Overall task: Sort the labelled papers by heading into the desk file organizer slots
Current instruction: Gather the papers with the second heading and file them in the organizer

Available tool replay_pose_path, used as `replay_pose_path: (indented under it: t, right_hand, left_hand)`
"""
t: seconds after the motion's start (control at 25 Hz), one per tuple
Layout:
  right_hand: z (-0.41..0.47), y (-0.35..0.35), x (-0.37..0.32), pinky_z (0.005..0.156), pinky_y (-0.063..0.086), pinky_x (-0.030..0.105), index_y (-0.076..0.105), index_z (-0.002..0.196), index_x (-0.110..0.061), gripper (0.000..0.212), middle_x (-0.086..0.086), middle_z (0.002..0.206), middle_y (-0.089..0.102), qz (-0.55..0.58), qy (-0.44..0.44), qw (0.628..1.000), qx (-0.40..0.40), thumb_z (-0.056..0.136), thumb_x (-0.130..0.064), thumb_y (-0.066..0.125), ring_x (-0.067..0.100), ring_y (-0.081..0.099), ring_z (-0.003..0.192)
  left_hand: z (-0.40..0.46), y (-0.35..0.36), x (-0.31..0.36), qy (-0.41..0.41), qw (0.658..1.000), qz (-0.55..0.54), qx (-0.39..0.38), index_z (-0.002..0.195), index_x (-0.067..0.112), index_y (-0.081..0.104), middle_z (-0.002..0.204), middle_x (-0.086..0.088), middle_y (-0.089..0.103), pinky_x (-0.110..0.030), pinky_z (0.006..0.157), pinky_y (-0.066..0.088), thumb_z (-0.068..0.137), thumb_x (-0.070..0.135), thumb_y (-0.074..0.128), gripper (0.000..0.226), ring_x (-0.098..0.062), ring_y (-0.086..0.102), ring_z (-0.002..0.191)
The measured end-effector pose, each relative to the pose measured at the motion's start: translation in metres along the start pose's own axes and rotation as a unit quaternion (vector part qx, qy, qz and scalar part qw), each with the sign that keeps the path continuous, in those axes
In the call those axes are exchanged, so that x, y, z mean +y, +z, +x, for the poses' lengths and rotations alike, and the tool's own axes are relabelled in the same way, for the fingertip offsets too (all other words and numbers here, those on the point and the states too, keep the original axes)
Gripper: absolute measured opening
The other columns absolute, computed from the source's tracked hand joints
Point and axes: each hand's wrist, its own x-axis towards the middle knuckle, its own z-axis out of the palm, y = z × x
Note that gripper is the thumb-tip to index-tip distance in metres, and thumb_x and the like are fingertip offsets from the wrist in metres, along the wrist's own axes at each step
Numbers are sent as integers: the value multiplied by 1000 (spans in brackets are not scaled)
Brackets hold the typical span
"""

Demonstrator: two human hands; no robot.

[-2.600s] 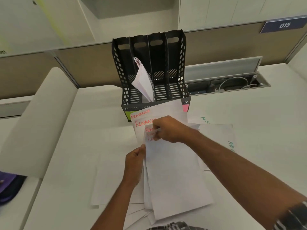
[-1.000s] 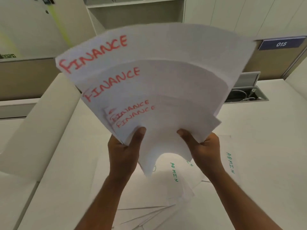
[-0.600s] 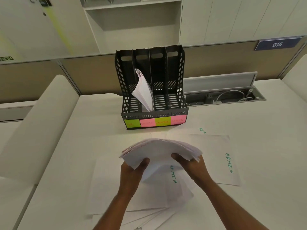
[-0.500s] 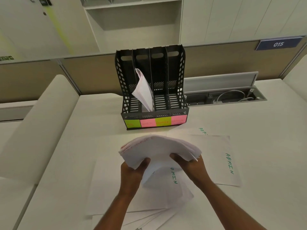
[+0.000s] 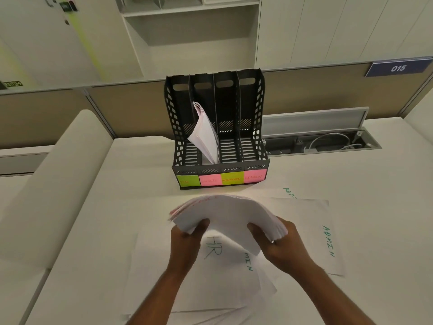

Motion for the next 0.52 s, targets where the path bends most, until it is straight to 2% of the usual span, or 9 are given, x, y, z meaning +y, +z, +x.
replay_pose_path:
  t: [0.08, 0.12, 0.2, 0.28, 0.32, 0.36, 0.4, 0.44, 0.52]
  right_hand:
    - [3, -11, -16, 61, 45, 6, 56, 101, -36, 9, -21, 75, 64, -76, -41, 996, 19, 92, -39, 57, -7, 60, 75]
    - [5, -15, -27, 68, 44, 1, 58, 106, -36, 17, -26, 83, 62, -76, -44, 996, 19, 89, -32, 60, -12, 58, 80]
    - [14, -18, -46, 76, 40, -4, 66, 110, -30, 32, -27, 93, 57, -109, -81, 990, 46, 80, -20, 69, -9, 53, 84]
    - [37, -19, -60, 59, 37, -3, 70, 102, -18, 24, -18, 79, 58, -166, -112, 975, 98, 79, -19, 76, -1, 51, 69]
    - [53, -20, -66, 58, 37, 0, 70, 100, -17, 22, -11, 74, 62, -171, -112, 972, 118, 80, -16, 79, 2, 52, 64]
    - [71, -21, -69, 59, 45, 7, 70, 101, -14, 24, -4, 74, 67, -165, -108, 971, 132, 80, -10, 80, 9, 56, 62]
    - [90, -21, -71, 57, 55, 21, 70, 103, -11, 26, 3, 77, 70, -159, -105, 971, 147, 80, -5, 79, 18, 62, 63]
    - [109, -21, -70, 59, 60, 33, 69, 106, -7, 26, 9, 80, 72, -153, -100, 970, 158, 82, -2, 77, 25, 67, 67]
    - [147, -17, -63, 66, 62, 45, 66, 110, -3, 22, 14, 89, 74, -143, -74, 975, 154, 89, -3, 71, 32, 72, 79]
  left_hand:
    - [29, 12, 31, 27, 1000, 5, 10, 108, 21, 70, 104, -9, 74, -30, 79, 58, 83, 5, 76, 31, -23, 70, 95]
    - [45, 22, 50, 43, 999, -5, 8, 109, 19, 71, 105, -9, 74, -29, 78, 57, 83, 6, 77, 30, -22, 70, 95]
    - [76, 46, 90, 90, 995, -39, -30, 115, 23, 70, 110, -3, 73, -28, 84, 56, 82, 14, 78, 35, -17, 68, 102]
    - [108, 74, 124, 118, 989, -52, -66, 115, 35, 68, 116, 0, 71, -38, 99, 53, 79, 23, 76, 39, -18, 64, 113]
    - [122, 89, 138, 114, 989, -43, -81, 121, 28, 64, 122, -8, 66, -47, 107, 47, 77, 27, 74, 45, -25, 59, 121]
    - [136, 101, 150, 93, 990, -35, -98, 130, 15, 56, 126, -21, 59, -55, 111, 40, 73, 33, 71, 62, -37, 53, 127]
    - [148, 110, 159, 58, 991, -30, -120, 140, 3, 44, 128, -29, 53, -61, 111, 35, 70, 40, 67, 82, -45, 49, 127]
    - [160, 117, 162, 33, 988, -34, -150, 146, 5, 36, 131, -29, 50, -64, 107, 36, 71, 44, 64, 89, -47, 50, 125]
    - [177, 124, 163, 45, 973, -79, -210, 152, 17, 30, 139, -29, 47, -59, 92, 52, 90, 35, 63, 73, -49, 50, 124]
